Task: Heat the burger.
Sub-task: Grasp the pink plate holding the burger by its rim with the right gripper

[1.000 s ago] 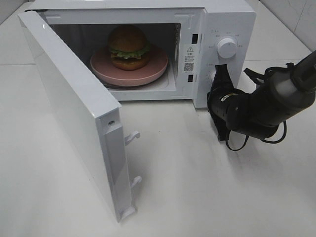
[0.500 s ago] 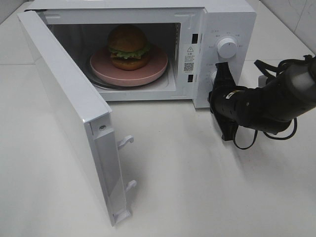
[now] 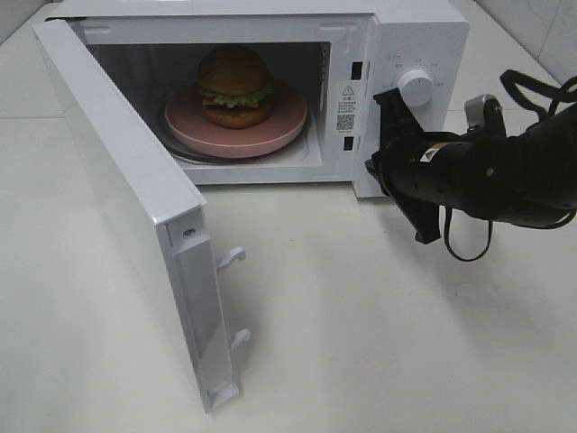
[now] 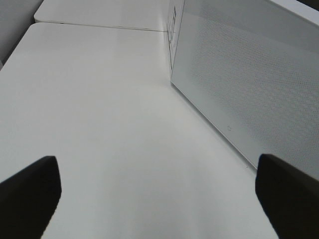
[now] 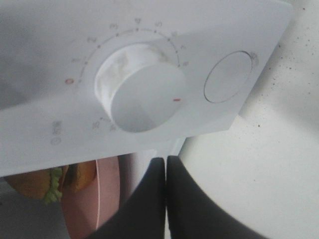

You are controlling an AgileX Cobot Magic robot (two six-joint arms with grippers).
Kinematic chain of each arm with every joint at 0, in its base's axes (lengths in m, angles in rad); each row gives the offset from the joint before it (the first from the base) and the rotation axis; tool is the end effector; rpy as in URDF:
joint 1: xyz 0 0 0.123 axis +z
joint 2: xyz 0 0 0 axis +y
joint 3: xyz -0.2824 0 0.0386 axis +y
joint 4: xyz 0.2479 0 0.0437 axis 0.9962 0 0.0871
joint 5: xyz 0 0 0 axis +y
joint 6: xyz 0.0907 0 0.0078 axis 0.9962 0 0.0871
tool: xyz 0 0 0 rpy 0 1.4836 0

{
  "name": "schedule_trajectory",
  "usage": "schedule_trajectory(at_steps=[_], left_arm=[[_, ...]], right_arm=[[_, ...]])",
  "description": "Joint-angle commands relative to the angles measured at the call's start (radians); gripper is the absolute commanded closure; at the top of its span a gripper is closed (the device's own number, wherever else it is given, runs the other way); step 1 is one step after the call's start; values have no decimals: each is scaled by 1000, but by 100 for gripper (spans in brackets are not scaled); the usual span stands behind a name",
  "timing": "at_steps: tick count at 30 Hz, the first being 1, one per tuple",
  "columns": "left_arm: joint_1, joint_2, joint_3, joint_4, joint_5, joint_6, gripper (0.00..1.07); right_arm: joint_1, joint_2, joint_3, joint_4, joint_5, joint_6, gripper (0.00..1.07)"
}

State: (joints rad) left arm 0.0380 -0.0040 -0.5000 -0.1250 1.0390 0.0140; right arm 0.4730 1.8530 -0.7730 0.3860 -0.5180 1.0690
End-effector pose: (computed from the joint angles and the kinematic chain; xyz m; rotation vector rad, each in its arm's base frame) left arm -0.0045 -0.0100 0.2794 -0.0197 2.0142 -0.1159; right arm 0.3186 0.1440 0.1419 1.1051 1.9168 0.9280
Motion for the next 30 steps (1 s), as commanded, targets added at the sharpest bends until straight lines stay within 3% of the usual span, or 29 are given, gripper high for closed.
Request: schedule_trajectory(at_steps=[1,10,30], left_arm=[[-1,-23,4,-7,-8,1,8],[-1,-23,4,-7,-8,1,8],[-1,-23,4,-7,-8,1,8]], right_arm=[[-3,-72,3,-72,114,-94,107],[-3,-202,3,-212,331,-233,107],[-3,-374,-9,-229,756,-642,107]])
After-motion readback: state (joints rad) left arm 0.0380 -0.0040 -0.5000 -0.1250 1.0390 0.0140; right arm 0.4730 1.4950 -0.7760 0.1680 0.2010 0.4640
